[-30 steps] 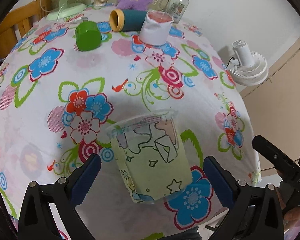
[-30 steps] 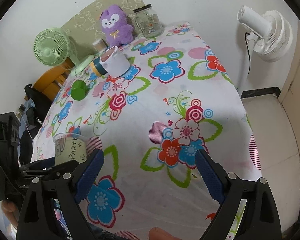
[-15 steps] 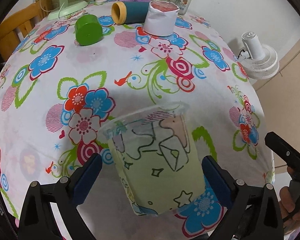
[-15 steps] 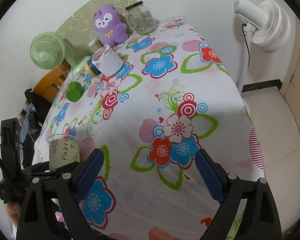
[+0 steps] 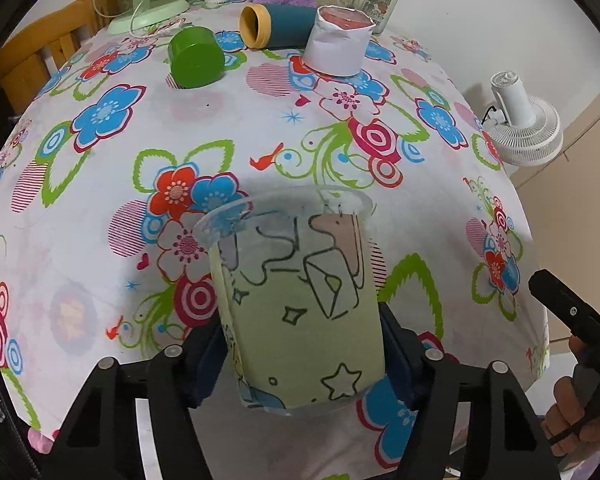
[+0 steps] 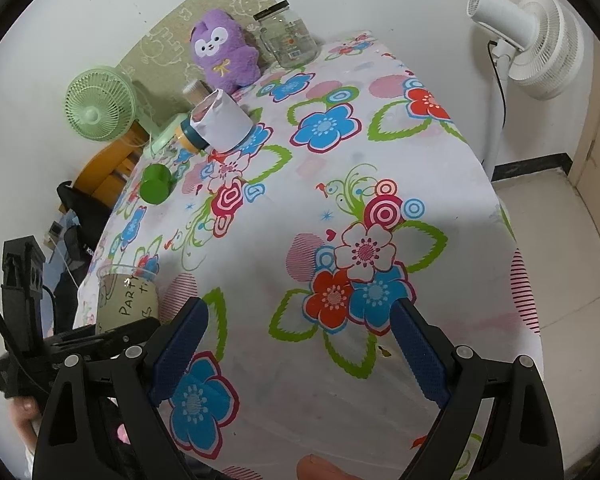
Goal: Flip cup upside down
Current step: 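Close the left gripper on the cup while the right gripper opens and withdraws, then rotate the held cup with the left gripper so its base faces up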
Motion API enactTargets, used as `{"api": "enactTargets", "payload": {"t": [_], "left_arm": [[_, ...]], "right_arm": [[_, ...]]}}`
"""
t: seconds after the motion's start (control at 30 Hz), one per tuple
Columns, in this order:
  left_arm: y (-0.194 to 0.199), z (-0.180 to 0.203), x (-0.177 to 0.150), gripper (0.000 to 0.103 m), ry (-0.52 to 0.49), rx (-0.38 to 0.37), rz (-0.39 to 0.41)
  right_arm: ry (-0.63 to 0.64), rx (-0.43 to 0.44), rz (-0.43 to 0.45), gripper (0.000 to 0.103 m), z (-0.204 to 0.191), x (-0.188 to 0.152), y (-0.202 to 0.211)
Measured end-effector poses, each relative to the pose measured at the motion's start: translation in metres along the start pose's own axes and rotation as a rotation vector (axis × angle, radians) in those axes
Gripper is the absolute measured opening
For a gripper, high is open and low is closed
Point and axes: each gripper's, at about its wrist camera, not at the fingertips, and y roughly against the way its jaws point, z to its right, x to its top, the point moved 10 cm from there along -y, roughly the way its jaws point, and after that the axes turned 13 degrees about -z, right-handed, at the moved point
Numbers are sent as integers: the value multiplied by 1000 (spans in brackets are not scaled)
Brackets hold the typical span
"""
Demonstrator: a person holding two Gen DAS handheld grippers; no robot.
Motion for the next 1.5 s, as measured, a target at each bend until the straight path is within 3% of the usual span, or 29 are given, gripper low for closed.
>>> {"api": "enactTargets", "payload": {"t": [0.1, 0.67, 0.9, 1.03, 1.27, 1.5], "left_arm": [[5, -2, -1, 66, -35, -7, -35], [58, -32, 7, 64, -255, 170, -147], [60, -37, -10, 64, -408, 304, -345], [51, -44, -19, 64, -443, 352, -472], [34, -55, -24, 64, -456, 397, -663], [21, -58, -23, 65, -456, 418, -756]], "right_arm": [[16, 11, -2, 94, -5, -2, -2], [232, 20, 4, 94, -51, -21, -1], [510, 127, 1, 94, -108, -54, -4], [616, 141, 40, 94, -127, -67, 1], [654, 138, 54, 94, -131, -79, 3], [635, 140, 44, 94, -125, -80, -2]]}}
